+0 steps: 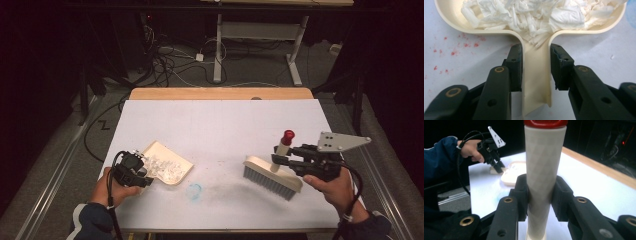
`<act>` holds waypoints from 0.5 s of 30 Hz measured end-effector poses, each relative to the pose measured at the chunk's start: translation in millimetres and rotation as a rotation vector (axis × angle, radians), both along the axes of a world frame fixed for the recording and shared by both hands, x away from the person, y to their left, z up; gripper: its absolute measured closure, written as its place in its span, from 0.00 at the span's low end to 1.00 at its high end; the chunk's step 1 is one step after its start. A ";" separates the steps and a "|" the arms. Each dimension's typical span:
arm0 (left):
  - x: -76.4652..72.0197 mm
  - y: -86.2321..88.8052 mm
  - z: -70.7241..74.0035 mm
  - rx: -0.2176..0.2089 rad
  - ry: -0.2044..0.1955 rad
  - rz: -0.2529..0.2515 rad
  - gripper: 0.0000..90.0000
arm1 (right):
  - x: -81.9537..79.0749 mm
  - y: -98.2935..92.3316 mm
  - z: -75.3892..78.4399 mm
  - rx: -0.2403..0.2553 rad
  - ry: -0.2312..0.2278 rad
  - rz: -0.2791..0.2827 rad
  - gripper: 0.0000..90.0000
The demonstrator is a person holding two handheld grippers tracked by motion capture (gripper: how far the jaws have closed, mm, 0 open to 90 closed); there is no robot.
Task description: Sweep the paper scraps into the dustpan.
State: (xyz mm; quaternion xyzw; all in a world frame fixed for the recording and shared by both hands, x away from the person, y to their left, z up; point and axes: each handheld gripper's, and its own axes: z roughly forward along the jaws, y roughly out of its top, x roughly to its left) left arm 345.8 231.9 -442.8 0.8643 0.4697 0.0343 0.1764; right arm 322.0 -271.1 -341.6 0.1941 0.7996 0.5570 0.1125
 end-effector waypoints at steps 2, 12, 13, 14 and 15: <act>0.7 -0.5 -0.4 -0.011 -0.011 0.017 0.70 | -4.1 -12.8 0.0 -0.010 0.018 -0.019 0.78; 5.8 -5.2 0.7 -0.028 -0.012 0.063 0.70 | 8.4 -36.4 -12.9 -0.101 0.196 -0.019 0.78; 5.8 -5.5 0.3 -0.028 -0.012 0.065 0.70 | 12.4 -37.2 -15.9 -0.099 0.207 -0.016 0.78; 5.7 -6.0 -0.5 -0.029 -0.015 0.072 0.70 | 17.0 -38.5 -18.8 -0.092 0.222 -0.023 0.78; 5.7 -6.7 -1.1 -0.030 -0.019 0.080 0.70 | 22.0 -40.6 -20.9 -0.074 0.237 -0.036 0.78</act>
